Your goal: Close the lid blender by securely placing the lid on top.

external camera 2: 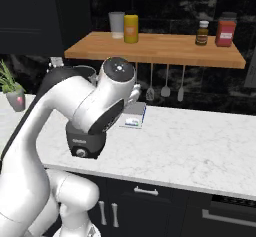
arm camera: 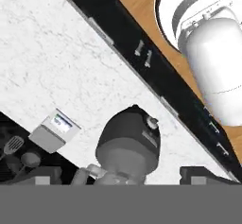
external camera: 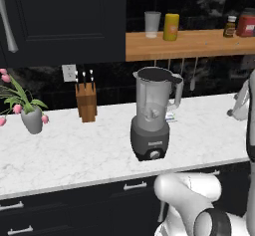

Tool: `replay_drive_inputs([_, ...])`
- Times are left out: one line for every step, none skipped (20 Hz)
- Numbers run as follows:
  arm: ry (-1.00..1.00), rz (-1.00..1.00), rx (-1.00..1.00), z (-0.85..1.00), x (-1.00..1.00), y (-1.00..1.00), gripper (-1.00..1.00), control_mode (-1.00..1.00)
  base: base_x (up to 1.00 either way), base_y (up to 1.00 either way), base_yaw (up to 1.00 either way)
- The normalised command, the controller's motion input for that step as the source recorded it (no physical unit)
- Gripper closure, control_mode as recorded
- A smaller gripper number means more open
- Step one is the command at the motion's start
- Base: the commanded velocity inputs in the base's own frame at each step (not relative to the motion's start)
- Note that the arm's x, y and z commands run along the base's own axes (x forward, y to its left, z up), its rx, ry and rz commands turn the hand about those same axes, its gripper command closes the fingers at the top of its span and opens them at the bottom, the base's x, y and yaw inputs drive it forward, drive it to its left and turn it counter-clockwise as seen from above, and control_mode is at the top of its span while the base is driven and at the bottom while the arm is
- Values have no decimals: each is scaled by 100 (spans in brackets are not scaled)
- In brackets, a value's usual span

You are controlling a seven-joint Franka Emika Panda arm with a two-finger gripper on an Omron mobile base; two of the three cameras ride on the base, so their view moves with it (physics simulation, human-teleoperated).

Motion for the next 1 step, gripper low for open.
replay_drive_inputs([-46, 3, 14, -51, 0, -53, -100, -100, 0, 0, 0])
